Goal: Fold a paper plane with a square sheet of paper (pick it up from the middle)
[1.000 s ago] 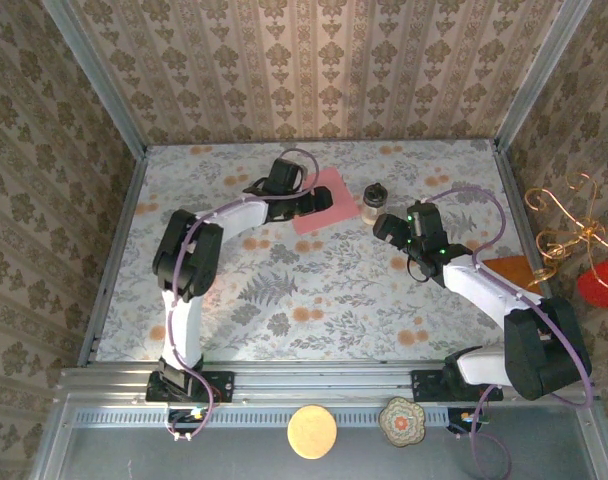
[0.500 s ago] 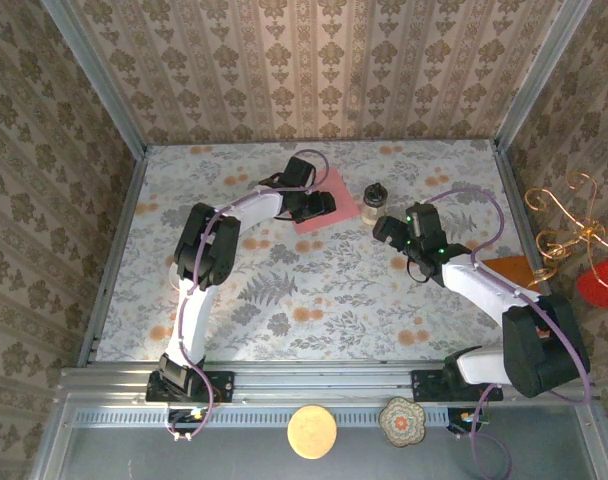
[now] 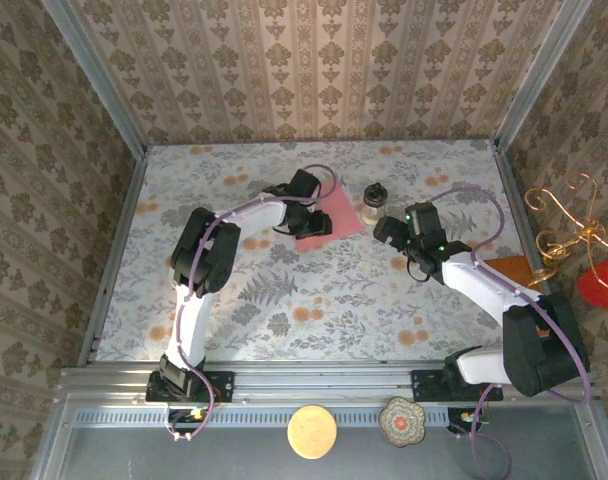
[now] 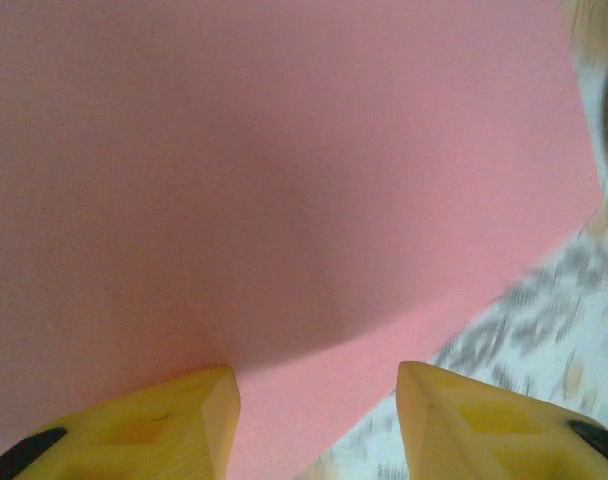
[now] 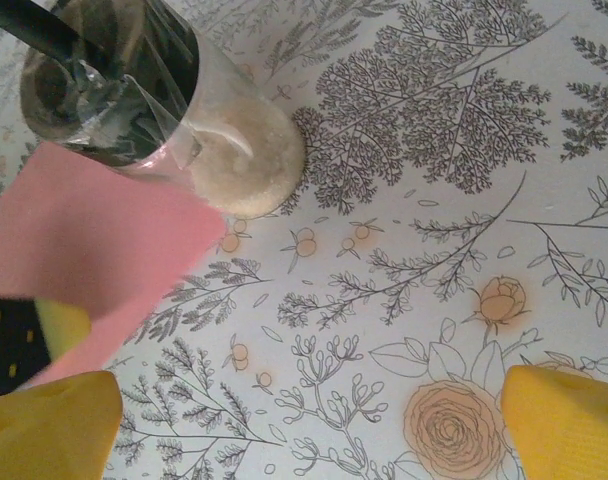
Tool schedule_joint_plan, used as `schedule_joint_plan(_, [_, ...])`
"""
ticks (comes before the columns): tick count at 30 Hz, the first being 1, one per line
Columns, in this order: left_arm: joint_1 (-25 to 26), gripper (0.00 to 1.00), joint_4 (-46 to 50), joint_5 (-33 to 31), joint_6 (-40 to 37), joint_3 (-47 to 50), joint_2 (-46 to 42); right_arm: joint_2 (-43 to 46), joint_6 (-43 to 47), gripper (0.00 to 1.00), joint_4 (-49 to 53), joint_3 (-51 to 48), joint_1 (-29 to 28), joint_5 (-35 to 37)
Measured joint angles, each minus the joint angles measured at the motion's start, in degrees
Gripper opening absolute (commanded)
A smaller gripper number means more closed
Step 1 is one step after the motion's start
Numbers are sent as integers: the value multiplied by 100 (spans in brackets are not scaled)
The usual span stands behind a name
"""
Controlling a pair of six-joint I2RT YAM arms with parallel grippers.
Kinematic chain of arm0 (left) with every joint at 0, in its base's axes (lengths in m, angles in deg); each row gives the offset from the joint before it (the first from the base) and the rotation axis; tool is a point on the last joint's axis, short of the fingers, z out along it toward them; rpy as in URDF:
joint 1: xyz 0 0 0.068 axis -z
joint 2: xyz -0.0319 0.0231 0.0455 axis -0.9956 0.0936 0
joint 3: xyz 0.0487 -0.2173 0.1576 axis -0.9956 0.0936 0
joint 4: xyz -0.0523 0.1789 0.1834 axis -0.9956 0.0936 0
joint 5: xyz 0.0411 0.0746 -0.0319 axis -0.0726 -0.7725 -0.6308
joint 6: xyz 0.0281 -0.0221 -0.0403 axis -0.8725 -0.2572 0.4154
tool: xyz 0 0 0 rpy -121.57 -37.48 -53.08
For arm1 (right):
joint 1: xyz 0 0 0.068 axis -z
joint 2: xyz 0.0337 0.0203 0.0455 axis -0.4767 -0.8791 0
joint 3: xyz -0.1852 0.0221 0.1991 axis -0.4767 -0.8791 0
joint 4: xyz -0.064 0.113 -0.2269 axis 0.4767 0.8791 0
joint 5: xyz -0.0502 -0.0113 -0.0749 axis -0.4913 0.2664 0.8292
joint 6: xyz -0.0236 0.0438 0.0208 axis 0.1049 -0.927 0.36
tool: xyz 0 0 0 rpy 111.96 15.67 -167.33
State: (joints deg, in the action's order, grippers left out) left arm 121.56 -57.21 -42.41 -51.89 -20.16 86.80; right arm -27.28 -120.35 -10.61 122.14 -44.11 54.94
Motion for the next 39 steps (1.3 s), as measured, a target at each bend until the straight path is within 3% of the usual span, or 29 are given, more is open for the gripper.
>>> schedule_joint_plan(11, [846, 44, 415, 214, -249, 2365, -1735, -138, -24, 85, 778, 46, -111, -442])
schedule_joint_plan(19, [752, 50, 398, -153, 229, 2651, -2647, -802, 22, 68, 1150, 719, -772, -857])
schedule_joint_plan(23, [350, 53, 74, -210, 520, 2951, -3117, -1349, 2, 55, 1303, 1237, -1176, -960])
schedule_joint_plan(29, [-81, 56, -214, 26, 636, 3176, -3038, -1851, -240, 37, 1421, 1582, -1515, -1117])
schedule_joint_plan(39, [17, 66, -232, 389, 540, 2828, -2441, -2061, -619, 36, 1488, 1582, -1615, -1325])
